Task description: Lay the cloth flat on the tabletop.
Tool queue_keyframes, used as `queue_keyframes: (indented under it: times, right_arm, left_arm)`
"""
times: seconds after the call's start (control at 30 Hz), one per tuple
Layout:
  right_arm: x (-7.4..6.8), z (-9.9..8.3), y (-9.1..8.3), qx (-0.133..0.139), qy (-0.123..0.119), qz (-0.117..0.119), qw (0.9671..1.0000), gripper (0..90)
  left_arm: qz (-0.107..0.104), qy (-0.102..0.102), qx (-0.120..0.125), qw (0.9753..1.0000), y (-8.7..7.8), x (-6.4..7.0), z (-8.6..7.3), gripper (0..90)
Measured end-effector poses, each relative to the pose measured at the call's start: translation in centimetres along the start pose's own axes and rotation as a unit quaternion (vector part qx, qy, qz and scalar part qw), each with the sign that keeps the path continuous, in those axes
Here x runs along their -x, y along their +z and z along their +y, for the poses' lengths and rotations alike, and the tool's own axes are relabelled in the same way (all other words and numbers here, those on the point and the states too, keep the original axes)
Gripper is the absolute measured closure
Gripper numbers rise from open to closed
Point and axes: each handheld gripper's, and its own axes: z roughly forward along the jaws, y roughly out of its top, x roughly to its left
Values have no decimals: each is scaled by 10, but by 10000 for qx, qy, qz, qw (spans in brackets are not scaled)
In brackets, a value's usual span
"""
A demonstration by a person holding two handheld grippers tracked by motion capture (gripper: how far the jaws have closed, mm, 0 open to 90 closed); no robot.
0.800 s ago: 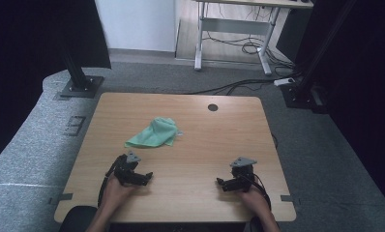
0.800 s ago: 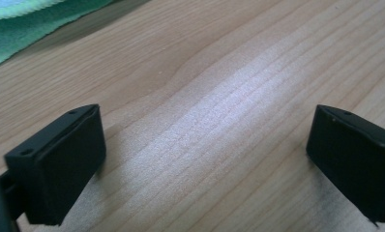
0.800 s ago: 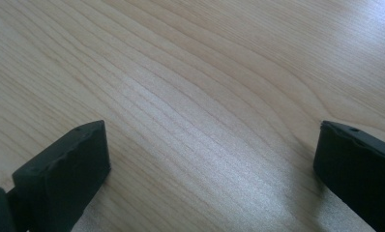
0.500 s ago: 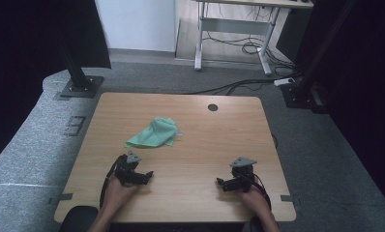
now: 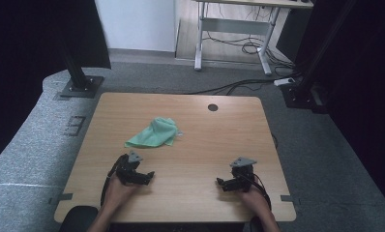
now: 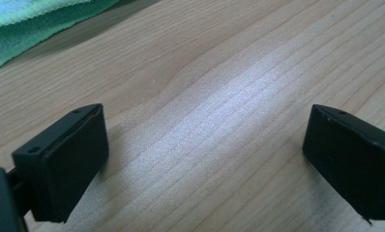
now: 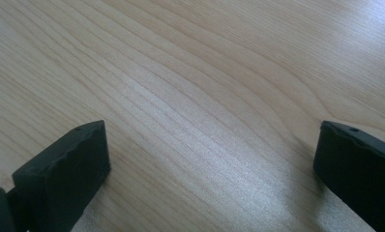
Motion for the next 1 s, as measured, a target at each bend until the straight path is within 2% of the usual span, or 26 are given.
queue_keyframes:
  times: [0.23, 0.57, 1.0]
  right_arm:
    - [0, 0, 0, 0, 1, -1, 10000, 0]
    - [0, 0, 0, -1, 0, -2, 10000, 0]
    - [0, 0, 0, -1, 1, -2, 10000, 0]
  left_arm:
    - [-94, 110, -20, 9999, 0, 3, 7, 118]
    - [-200, 105, 215, 9995, -7, 2, 24, 158]
    - [-362, 350, 391, 9980, 0, 3, 57, 337]
